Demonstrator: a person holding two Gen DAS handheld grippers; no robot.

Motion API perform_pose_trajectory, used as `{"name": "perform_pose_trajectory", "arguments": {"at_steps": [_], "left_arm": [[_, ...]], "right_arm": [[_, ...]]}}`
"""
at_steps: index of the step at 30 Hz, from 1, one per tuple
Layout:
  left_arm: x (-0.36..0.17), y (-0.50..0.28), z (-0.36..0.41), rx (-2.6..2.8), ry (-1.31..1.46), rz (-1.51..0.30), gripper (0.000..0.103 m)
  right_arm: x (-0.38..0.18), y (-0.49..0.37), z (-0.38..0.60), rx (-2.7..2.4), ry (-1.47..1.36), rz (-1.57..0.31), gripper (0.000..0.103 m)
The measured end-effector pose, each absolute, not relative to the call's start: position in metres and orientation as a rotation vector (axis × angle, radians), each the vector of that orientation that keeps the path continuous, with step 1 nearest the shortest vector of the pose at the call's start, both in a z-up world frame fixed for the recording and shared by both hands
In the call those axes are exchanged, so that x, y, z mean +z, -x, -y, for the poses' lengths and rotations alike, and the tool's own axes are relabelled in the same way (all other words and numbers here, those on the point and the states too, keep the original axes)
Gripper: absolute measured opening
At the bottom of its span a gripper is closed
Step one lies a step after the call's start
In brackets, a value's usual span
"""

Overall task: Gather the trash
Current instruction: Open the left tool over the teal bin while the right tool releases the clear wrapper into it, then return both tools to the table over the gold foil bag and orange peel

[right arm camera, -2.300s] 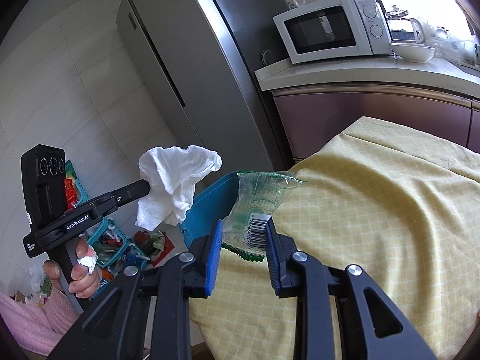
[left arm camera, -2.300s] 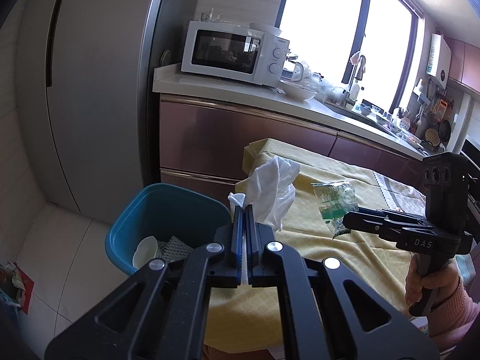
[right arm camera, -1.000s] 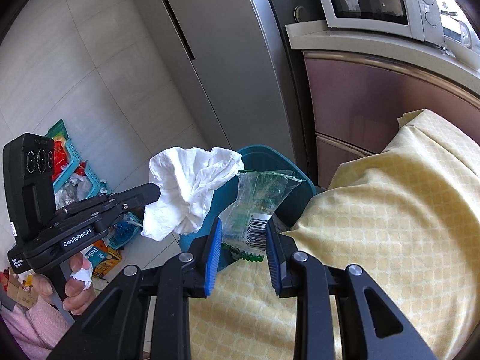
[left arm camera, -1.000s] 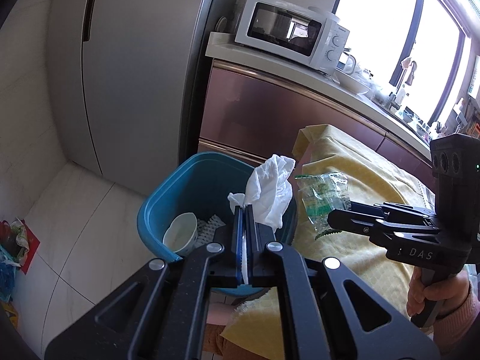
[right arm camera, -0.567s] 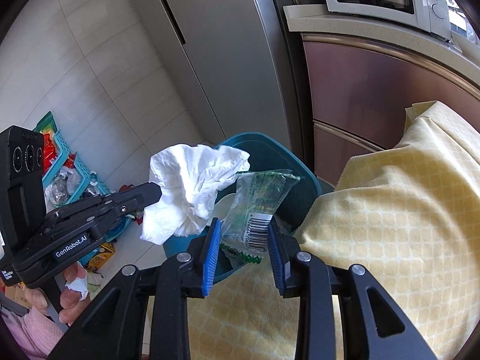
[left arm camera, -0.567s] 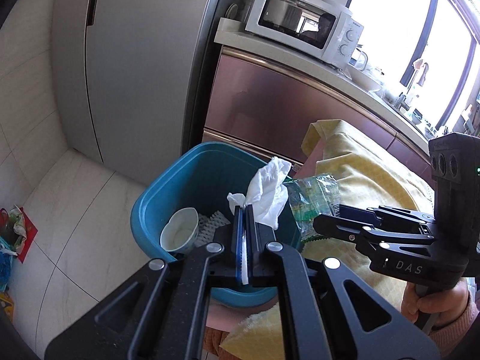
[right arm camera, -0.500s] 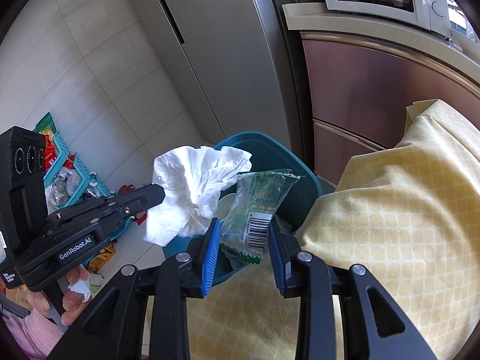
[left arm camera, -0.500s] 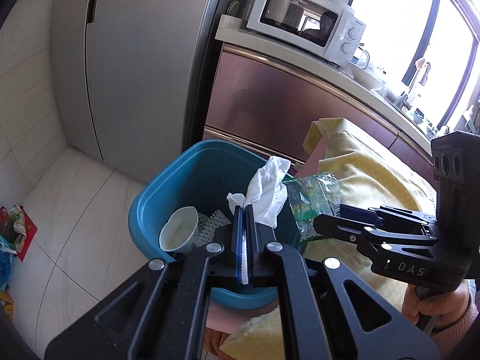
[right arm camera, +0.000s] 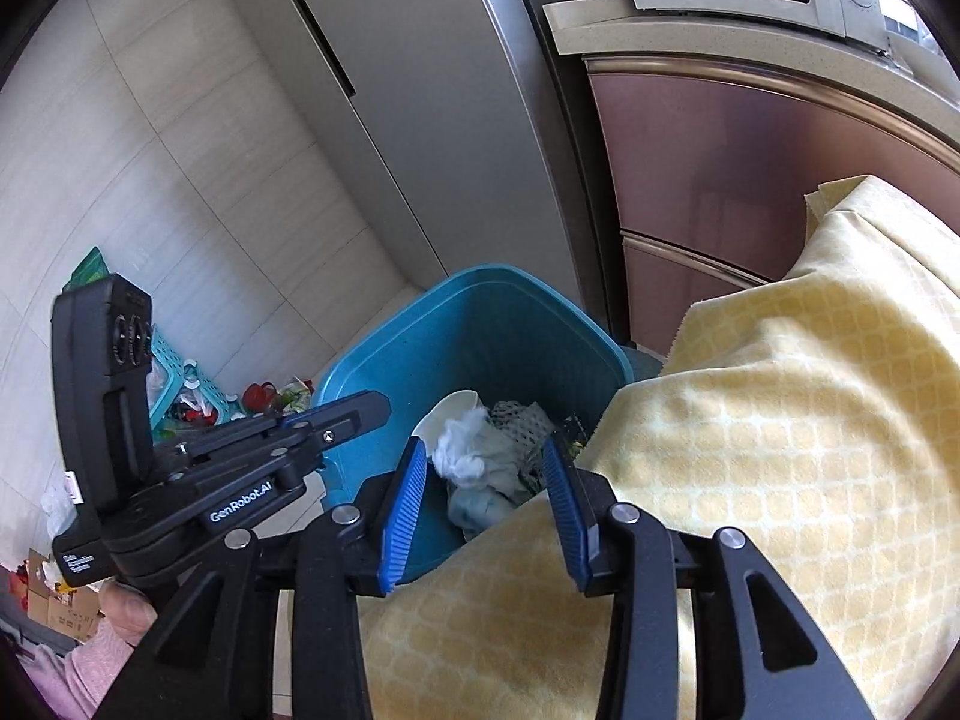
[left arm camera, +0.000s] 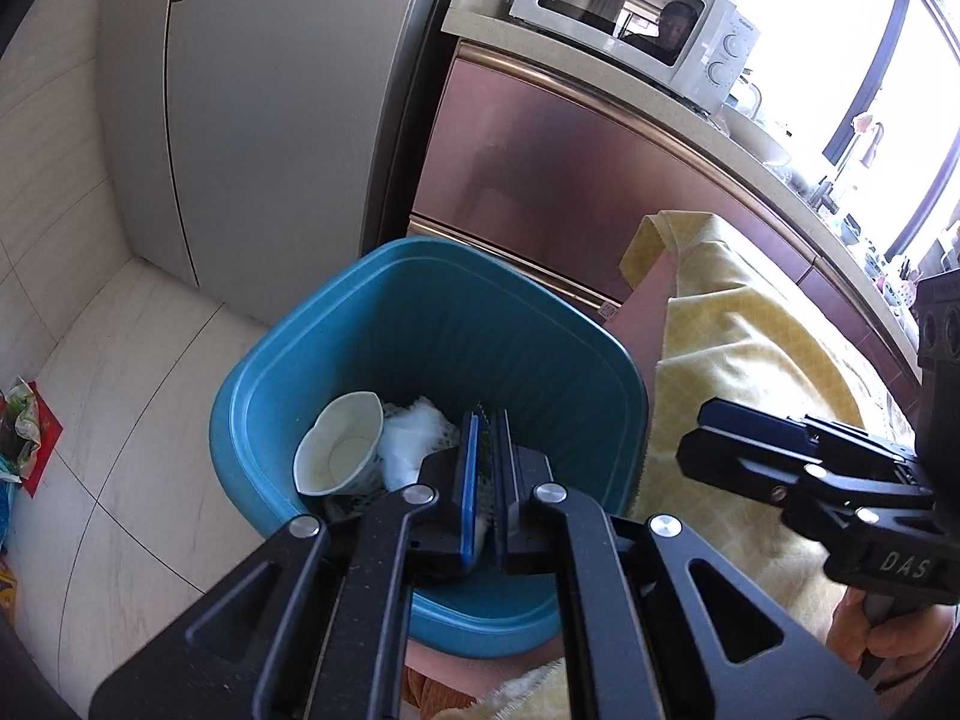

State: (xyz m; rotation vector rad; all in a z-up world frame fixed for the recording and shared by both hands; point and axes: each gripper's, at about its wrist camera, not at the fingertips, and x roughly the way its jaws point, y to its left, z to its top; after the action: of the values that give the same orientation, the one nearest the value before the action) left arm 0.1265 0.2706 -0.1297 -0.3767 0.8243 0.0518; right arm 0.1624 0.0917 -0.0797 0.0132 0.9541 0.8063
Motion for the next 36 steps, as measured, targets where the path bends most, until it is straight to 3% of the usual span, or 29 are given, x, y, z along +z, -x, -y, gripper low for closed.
{"name": "perform_pose_trajectory", "arguments": {"at_steps": [4, 16, 23, 36], "left_arm": [[-0.128, -0.122, -0.268, 0.037, 0.377, -0.812, 0.004], [-0.088, -0.092, -0.229, -0.081, 0.315, -0.71, 0.026], [-0.066, -0.083, -0.173, -0.228, 0.25, -0.687, 0.029], [-0.064, -0.078, -0.041, -0.508, 0.134, -0.743, 0.029]], "right_arm": [[-0.074, -0.159, -0.08, 0.816, -0.035, -0.937, 0.039], [-0.039, -0.124, -0.001, 0.8, -0.119, -0.812, 0.045], [-0.028, -0.102, 0.069, 0.69, -0.169, -0.759, 0.051], [-0.034, -0.076, 0.196, 0.403, -0.259, -0.716, 0.051]]}}
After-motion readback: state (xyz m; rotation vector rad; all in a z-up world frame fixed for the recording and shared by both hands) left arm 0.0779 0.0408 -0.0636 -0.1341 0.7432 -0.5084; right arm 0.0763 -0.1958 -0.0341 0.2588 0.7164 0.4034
